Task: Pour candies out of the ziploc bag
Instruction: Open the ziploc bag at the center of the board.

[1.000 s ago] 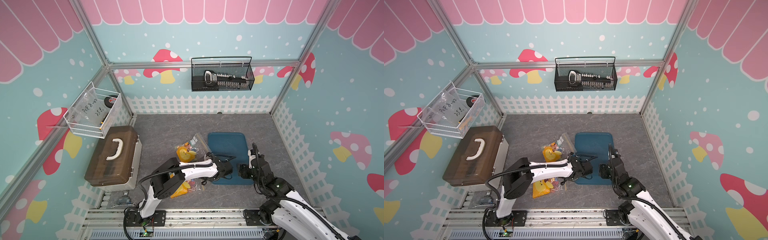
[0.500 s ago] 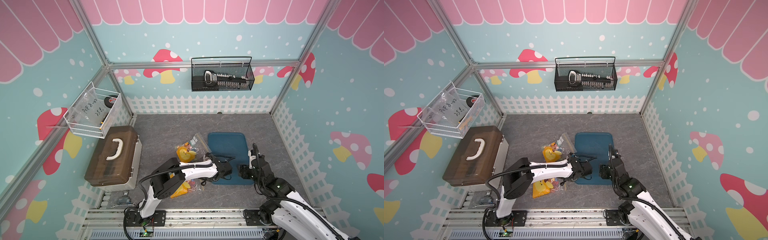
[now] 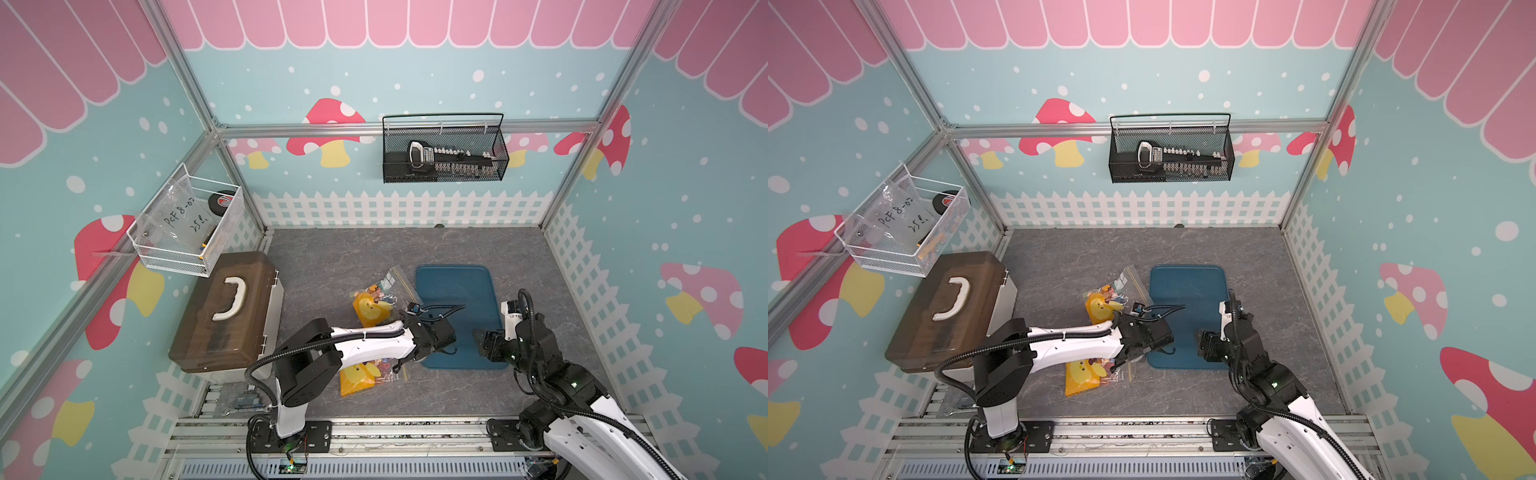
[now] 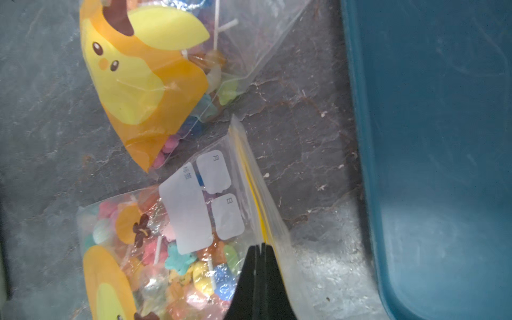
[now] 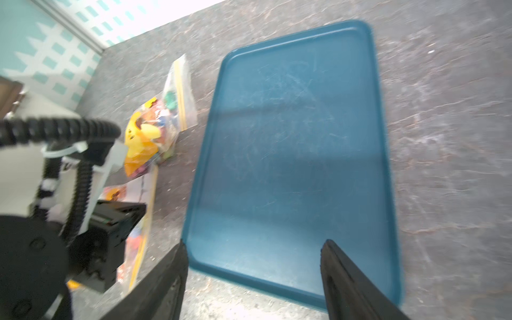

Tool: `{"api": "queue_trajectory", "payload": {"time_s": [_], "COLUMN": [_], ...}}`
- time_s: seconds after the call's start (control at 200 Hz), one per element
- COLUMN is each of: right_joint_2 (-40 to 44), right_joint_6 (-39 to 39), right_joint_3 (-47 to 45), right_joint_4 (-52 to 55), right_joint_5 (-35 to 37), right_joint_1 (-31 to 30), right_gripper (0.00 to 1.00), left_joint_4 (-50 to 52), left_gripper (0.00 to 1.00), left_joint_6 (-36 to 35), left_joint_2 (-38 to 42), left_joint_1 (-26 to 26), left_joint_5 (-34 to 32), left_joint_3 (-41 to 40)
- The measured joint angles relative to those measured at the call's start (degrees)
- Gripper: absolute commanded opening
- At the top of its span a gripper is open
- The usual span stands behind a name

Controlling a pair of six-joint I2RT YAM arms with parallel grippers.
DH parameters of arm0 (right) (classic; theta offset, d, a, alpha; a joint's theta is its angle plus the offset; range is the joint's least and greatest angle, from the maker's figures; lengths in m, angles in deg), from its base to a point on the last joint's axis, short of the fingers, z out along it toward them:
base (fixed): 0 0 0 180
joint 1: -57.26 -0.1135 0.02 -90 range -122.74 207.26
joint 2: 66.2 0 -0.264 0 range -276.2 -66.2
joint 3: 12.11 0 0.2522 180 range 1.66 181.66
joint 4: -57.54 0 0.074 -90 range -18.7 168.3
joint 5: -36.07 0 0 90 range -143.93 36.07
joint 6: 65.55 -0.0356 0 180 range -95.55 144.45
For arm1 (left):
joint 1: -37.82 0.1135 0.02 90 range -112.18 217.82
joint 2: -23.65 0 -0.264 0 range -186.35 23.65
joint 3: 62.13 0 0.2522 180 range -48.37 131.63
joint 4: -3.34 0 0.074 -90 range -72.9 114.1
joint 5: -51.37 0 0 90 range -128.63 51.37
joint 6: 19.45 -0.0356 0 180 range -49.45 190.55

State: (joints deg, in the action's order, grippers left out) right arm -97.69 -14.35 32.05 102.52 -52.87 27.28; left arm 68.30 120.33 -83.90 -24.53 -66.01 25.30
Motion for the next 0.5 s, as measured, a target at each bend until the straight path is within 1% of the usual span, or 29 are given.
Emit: {"api": "queue_trajectory", "payload": {"time_s": [0.205,0.27,0.36,0.5], "right_joint_2": [-2.32,-3.43,-5.88,-11.04], "right_joint_6": [0.66,0.55,0.04,-1.81], "right_joint_3": [-3.43,-4.94,-6.14,-7.39], "right_joint_4": [-7.56,-10.67,-14.23,-20.81], "right_joint_5": [-14.51,-18.80,-23.12,-28.00], "right_joint_1": [0.00,0.00,0.00,0.00], "right_gripper": [0.71,0.69,0.65,0.58], "left_joint_4": [-6.21,-7.96,-10.40,-14.05], "left_gripper": [0.00,0.00,0.00,0.00], "left_joint_6": [-1.16,-1.22,-1.62,-2.08], "left_joint_2": [3.87,5.64,7.80,10.40], "left_joint_1": [1.31,1.64,1.97,2.62], "left_joint_5": [2.78,3.54,4.52,6.34], "left_joint_3": [-5.62,-7.26,-9.09,-11.85]}}
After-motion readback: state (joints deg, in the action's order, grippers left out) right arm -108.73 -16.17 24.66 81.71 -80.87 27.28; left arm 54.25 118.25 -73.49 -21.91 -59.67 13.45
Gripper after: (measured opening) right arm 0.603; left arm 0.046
